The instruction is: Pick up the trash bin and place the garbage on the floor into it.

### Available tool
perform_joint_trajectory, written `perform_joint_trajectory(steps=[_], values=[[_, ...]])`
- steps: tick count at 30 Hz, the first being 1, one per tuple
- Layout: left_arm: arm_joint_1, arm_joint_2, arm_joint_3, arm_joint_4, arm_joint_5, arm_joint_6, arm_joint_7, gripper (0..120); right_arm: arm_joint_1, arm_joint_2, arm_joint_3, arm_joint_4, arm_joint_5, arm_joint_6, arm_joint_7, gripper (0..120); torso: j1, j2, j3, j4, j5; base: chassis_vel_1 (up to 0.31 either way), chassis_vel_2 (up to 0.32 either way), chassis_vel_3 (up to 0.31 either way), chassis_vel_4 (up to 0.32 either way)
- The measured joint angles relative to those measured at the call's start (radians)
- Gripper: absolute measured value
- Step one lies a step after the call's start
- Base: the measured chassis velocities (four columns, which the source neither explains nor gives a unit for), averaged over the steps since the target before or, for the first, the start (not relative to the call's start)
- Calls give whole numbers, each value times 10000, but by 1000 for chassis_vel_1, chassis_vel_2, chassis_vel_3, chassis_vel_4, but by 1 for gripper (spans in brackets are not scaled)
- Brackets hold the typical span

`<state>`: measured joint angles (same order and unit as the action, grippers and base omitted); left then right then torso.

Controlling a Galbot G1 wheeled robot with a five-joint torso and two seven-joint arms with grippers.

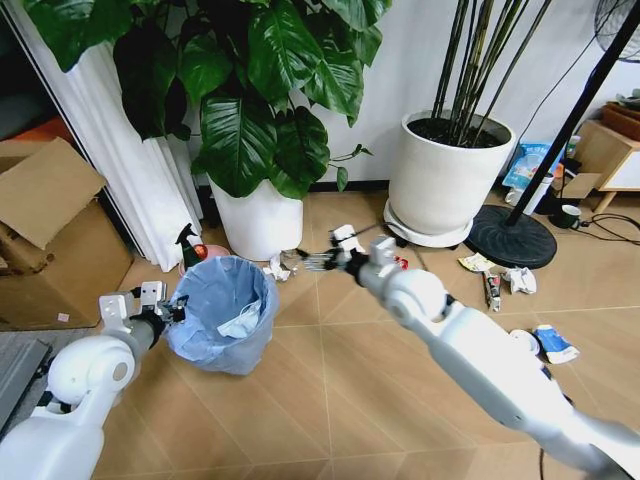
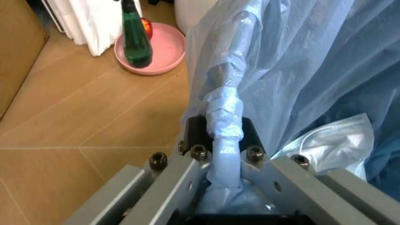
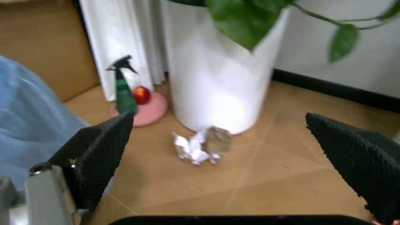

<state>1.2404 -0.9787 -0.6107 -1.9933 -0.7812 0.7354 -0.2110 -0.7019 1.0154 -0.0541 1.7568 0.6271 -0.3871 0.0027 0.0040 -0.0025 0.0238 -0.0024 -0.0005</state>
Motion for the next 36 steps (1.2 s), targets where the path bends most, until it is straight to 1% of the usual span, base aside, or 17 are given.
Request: perform_joint_trajectory(steps=[2, 7, 12, 24, 36], values=[[41, 1, -8, -29, 6, 0, 2, 0, -230, -45, 186, 38, -145, 41, -79, 100, 0, 0, -1, 2, -1, 0, 0, 0, 0], [242, -14, 18, -179, 79, -1, -3, 0, -1607, -122, 982, 206, -766, 267, -419, 100, 0, 0, 0, 1, -1, 0, 0, 0, 0], [253, 14, 119, -306, 89, -21, -29, 0, -2106, -96, 1204, 253, -1073, 422, -629, 100, 0, 0, 0, 1, -4, 0, 0, 0, 0], [360, 128, 95, -391, 81, -36, -33, 0, -2154, 156, 1014, 115, -1383, 564, -684, 100, 0, 0, 1, 3, -4, 0, 0, 0, 0], [317, 122, 109, -397, 73, -71, -3, 0, -2095, 201, 921, 36, -1396, 566, -697, 100, 0, 0, 1, 1, -4, 0, 0, 0, 0]])
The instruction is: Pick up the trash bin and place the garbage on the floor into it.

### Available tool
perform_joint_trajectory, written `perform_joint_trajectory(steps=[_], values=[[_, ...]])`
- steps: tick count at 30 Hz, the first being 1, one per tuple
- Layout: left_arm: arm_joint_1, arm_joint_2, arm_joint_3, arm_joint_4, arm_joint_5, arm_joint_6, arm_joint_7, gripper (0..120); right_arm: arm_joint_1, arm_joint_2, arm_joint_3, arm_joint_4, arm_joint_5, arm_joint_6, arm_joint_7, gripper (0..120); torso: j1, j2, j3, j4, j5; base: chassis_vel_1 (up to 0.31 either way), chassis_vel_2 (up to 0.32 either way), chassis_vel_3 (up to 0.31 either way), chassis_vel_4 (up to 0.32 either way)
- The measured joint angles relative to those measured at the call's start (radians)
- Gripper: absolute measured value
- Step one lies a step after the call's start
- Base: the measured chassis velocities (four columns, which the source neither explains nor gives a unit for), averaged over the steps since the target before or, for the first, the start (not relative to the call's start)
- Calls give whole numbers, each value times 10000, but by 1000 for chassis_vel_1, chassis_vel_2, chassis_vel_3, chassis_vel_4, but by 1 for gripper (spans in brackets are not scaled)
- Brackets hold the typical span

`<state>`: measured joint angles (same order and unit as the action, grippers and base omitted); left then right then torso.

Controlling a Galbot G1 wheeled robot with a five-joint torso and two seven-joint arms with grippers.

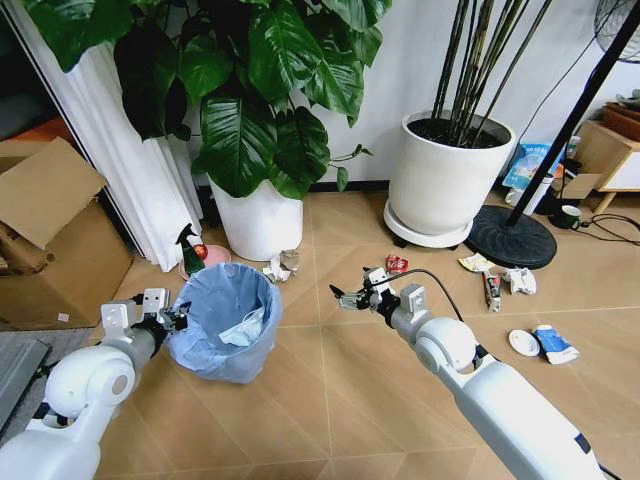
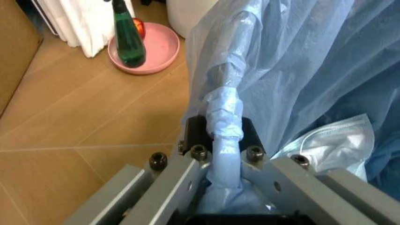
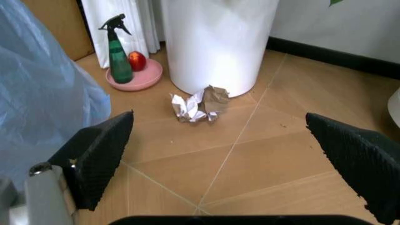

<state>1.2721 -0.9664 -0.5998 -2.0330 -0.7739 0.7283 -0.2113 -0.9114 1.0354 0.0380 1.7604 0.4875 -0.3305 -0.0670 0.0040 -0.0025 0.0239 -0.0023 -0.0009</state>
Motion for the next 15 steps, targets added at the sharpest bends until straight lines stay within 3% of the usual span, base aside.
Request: perform_joint_trajectory(steps=[15], values=[[43, -45, 1, -27, 38, -63, 59, 0, 92, 101, -131, -122, -12, 18, -15, 100, 1, 0, 1, 1, 0, 2, 90, 4, -93]])
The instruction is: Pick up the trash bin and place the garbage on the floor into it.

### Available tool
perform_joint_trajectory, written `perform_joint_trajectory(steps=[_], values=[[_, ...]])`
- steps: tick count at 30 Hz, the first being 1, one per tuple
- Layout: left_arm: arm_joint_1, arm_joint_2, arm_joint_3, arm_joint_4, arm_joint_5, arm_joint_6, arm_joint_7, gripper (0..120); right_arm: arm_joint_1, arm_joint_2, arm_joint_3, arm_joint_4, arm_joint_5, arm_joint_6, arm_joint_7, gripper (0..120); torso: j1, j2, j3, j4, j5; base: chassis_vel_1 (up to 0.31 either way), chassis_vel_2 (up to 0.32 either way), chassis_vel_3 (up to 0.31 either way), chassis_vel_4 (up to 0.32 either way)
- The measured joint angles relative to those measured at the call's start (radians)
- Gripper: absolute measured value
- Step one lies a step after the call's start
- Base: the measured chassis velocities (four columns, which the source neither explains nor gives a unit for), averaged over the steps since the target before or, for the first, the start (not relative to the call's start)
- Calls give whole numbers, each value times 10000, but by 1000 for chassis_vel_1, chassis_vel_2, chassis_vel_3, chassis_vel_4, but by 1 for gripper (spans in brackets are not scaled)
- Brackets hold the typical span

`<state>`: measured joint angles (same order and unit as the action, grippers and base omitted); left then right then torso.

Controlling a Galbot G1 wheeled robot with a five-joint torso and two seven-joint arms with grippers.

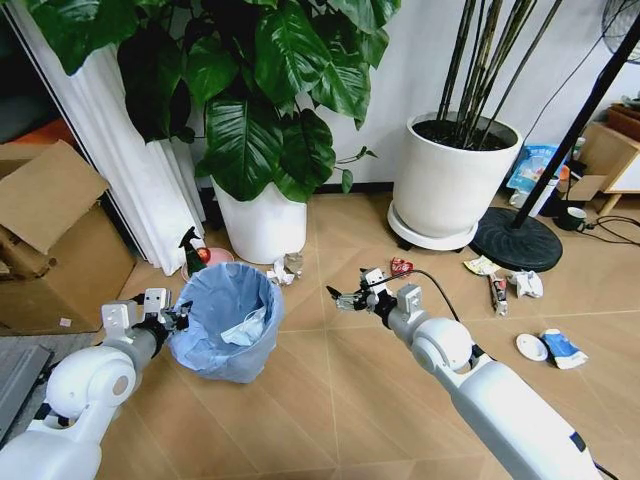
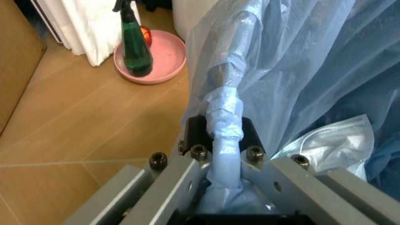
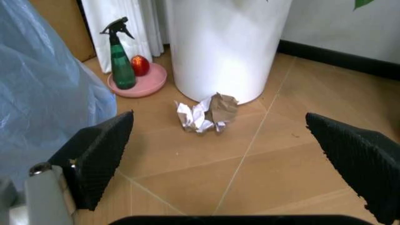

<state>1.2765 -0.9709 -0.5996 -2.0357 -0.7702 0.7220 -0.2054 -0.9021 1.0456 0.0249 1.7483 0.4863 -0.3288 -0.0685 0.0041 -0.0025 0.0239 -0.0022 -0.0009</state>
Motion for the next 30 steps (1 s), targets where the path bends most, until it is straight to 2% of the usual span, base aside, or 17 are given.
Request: perform_joint_trajectory(steps=[30], values=[[10, -32, -4, 43, 108, -86, 142, 0, 29, 114, -74, -177, -62, 43, -101, 100, 0, 0, 0, -1, 0, -17, 103, 14, -104]])
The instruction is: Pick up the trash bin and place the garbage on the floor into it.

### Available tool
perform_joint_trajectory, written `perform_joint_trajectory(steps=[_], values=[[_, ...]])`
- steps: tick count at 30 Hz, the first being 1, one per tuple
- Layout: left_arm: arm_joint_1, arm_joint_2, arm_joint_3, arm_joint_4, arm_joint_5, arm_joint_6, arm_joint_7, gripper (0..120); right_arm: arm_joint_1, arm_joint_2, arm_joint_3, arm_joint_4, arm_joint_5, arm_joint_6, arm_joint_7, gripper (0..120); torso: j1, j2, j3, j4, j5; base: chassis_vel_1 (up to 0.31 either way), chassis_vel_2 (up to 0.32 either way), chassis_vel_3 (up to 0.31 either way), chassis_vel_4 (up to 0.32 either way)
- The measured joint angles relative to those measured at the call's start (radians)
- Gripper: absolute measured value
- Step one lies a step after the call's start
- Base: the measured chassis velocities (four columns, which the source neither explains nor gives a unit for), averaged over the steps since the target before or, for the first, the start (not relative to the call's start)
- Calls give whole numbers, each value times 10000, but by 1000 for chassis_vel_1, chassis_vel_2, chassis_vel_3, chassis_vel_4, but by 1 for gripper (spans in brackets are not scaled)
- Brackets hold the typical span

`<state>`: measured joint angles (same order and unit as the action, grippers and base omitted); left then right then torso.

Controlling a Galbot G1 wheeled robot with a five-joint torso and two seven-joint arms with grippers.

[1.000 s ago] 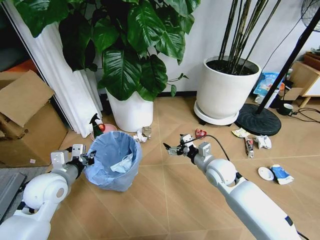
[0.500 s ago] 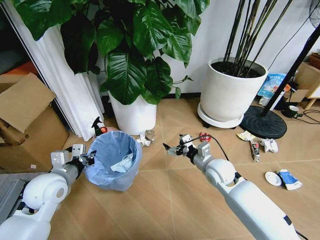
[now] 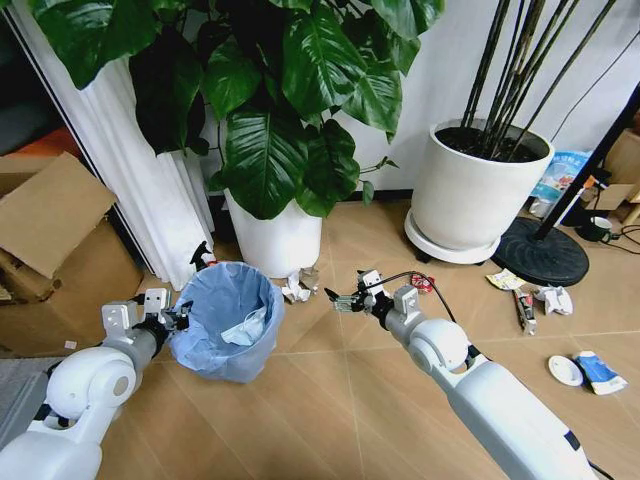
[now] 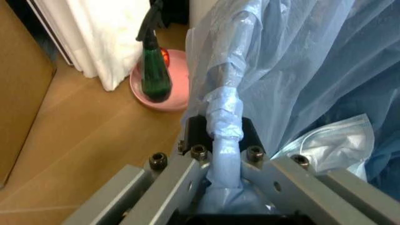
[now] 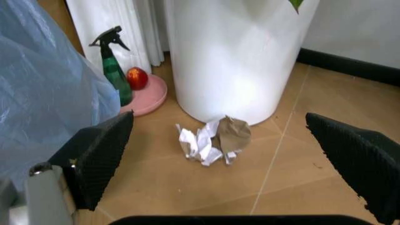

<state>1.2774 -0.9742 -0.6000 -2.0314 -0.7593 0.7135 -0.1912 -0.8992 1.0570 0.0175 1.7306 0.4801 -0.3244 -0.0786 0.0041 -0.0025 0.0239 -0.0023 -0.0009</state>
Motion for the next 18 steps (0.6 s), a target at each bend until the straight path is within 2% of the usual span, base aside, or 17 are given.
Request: perform_joint_trajectory(steps=[18], values=[[-12, -13, -1, 70, 81, -36, 116, 0, -44, -3, 23, -47, -23, 12, -25, 100, -1, 0, 0, -1, -1, -26, 139, 28, -141]])
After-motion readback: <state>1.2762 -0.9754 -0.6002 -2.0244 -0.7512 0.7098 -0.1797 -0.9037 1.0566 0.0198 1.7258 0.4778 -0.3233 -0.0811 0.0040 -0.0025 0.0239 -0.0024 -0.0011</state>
